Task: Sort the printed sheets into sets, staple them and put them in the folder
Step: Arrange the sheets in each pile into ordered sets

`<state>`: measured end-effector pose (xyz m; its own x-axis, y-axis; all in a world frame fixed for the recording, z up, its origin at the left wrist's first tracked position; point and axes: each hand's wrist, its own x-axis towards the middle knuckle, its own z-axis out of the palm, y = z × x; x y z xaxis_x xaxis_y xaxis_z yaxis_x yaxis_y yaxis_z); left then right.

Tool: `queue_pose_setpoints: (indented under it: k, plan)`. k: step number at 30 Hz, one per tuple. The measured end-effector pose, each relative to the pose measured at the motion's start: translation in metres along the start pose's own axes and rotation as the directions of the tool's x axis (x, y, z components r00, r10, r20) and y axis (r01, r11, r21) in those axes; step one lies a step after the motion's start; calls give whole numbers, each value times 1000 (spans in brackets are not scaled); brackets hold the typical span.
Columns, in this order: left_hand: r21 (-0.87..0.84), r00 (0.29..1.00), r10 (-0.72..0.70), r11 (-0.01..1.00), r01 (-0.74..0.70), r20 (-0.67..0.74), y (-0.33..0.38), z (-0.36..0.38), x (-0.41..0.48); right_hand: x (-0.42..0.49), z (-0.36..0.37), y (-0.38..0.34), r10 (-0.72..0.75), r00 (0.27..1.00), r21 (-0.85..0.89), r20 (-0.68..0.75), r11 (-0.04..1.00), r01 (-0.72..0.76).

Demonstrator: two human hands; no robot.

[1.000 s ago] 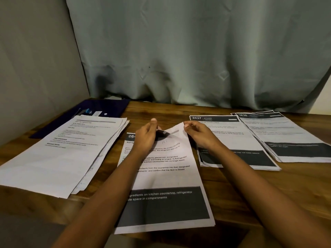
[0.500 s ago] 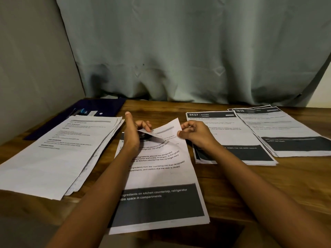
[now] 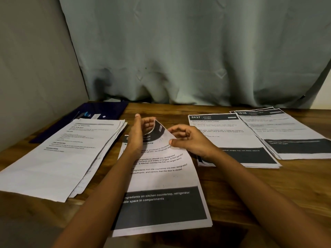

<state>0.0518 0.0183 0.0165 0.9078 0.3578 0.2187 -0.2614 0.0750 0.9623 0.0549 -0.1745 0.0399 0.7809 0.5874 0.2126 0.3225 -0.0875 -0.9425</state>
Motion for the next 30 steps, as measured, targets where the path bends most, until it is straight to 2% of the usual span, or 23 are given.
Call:
queue_pose_setpoints:
  k: [5, 7, 11, 15, 16, 18, 20, 21, 22, 24, 30]
  plan:
    - [148, 993, -55, 988, 39, 106, 0, -9, -1, -3, -2, 0, -89, 994, -131, 62, 987, 97]
    - [185, 992, -78, 981, 59, 96, 3, -12, -1, -4, -4, 0, -107, 989, -151, 99, 981, 122]
    - [319, 996, -20, 948, -9, 86, 8, -13, -5, -4, -10, 1, -85, 982, -154, 172, 982, 112]
    - [574, 993, 30, 814, -90, 113, 7, -17, -5, -4, -21, -1, -37, 963, -88, 268, 994, 62]
    - [606, 991, 59, 787, -120, 119, 6, -20, -3, -3, -23, -2, -35, 974, -60, 226, 997, 49]
    - [620, 982, 89, 765, -175, 166, 6, -24, -2, 1, -27, -1, -34, 999, -93, 24, 995, 36]
    - [585, 964, 77, 781, -218, 256, 6, -29, -1, 7, -31, 8, -26, 987, -290, -157, 957, -21]
    - [566, 950, 61, 791, -233, 305, 8, -31, -2, 10, -33, 13, -16, 982, -419, -190, 906, -66]
    - [555, 936, 47, 795, -246, 348, 9, -33, -2, 13, -34, 19, 12, 982, -523, -190, 845, -112]
    - [553, 910, 41, 783, -285, 412, 12, -36, -3, 18, -36, 27, 87, 984, -626, -156, 762, -167]
    - [613, 875, 28, 703, -361, 483, 15, -44, -4, 28, -28, 30, 132, 986, -644, -102, 747, -166]
